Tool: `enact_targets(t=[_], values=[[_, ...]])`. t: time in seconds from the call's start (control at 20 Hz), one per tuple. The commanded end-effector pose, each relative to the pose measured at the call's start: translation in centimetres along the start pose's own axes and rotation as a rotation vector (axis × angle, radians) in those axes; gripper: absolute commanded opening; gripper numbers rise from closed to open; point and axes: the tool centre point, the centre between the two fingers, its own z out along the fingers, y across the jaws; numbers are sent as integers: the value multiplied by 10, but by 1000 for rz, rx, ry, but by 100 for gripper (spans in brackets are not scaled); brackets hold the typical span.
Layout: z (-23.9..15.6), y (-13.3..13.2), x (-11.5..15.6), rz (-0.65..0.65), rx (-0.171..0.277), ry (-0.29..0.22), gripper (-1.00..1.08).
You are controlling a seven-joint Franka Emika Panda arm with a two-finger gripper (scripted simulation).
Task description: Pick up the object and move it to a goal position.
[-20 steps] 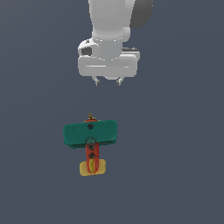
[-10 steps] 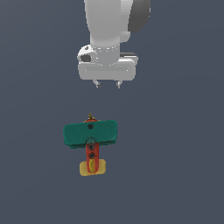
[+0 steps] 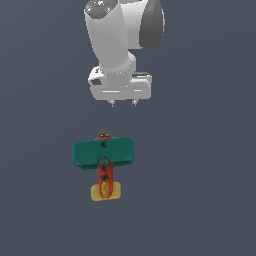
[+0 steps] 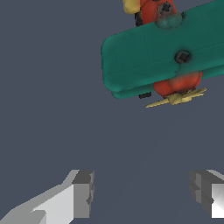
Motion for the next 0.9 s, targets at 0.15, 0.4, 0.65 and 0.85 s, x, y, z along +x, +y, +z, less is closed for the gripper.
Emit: enact_targets(t=[0.15,0.4,0.65,0.85], values=[[23,2,-5,52,68,-68,68],[43,3,-10,100,129,-125,68],[62,4,-14,148,189,-179,68],[76,4,-18,187,237,-219,68]])
